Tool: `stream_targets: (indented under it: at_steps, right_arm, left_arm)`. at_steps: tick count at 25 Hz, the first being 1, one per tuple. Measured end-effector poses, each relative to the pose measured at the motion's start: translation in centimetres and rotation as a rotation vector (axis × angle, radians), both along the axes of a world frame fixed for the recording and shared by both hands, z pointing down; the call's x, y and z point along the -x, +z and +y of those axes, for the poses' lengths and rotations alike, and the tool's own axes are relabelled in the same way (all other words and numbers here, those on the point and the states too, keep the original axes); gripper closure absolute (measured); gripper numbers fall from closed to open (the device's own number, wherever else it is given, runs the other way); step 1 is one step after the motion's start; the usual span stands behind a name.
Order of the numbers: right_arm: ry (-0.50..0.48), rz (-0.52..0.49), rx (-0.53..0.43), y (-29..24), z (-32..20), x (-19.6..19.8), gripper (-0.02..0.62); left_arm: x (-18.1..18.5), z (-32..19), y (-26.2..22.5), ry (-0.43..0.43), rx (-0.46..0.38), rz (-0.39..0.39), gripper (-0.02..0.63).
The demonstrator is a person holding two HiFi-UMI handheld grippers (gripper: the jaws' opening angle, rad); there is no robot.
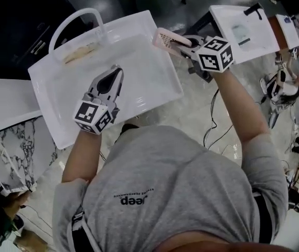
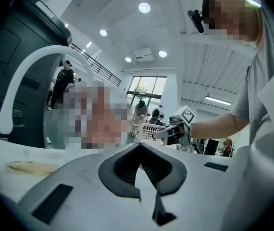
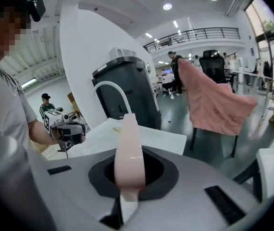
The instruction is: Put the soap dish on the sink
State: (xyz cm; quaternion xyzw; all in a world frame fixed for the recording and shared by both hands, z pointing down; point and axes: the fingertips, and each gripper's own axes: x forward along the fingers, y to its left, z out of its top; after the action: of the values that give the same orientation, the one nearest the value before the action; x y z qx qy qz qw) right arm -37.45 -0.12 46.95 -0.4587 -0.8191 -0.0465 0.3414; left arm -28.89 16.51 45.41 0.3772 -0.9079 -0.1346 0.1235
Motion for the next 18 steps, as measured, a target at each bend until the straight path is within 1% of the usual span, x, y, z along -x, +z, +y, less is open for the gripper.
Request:
stream_targets:
  at_steps: [4,9,14,18]
  right_arm:
    - [-0.099,0.106,-0.016,4.4,5.0,3.9,0.534]
    - [-0.18,0.251,-0.036,9.6,9.2,7.3,0.534]
    - [-0.245,0.375,-0.055,13.0,12.4,9.4,0.534]
    - [-0.288,0.471,-0.099,15.6,13.5,10.2,0.534]
  left_arm:
    - [1.1,3.0,2.2,-0.044,0.004,0.036,0.603]
    - [2.0,5.9,5.1,-0.087,0.01,0.089,0.603]
    - [2.5,7.8,7.3,-0.113,0.006,0.135,0.603]
    - [3.2,8.4,8.3,-0.119,-0.005,0.151,0.603]
